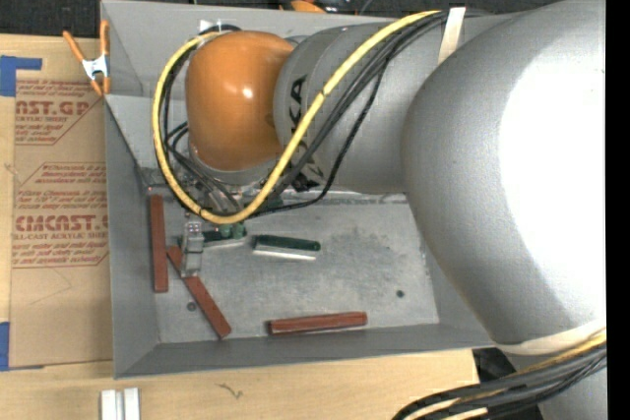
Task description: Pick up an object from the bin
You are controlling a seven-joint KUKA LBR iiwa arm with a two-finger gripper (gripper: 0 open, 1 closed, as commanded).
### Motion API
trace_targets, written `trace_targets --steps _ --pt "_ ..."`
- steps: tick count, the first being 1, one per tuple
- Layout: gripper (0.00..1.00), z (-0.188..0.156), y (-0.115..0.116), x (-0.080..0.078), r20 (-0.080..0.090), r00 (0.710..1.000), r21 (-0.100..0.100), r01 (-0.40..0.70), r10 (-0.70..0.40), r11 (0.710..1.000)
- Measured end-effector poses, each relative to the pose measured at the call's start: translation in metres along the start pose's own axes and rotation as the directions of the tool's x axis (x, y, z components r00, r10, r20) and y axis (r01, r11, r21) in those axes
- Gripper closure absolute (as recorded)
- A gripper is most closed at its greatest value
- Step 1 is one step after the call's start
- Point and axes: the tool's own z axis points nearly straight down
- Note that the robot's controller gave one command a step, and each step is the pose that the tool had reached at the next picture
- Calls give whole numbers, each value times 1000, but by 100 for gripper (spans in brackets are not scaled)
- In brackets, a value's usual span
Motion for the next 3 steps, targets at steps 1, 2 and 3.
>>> trace_targets --steps 1,2,3 --pt "0 92 -46 15 -7 995 3 98 -98 995" --pt "0 87 -93 -22 3 980 2 201 -201 980" --pt "100 87 -90 -21 2 979 -1 204 -204 979"
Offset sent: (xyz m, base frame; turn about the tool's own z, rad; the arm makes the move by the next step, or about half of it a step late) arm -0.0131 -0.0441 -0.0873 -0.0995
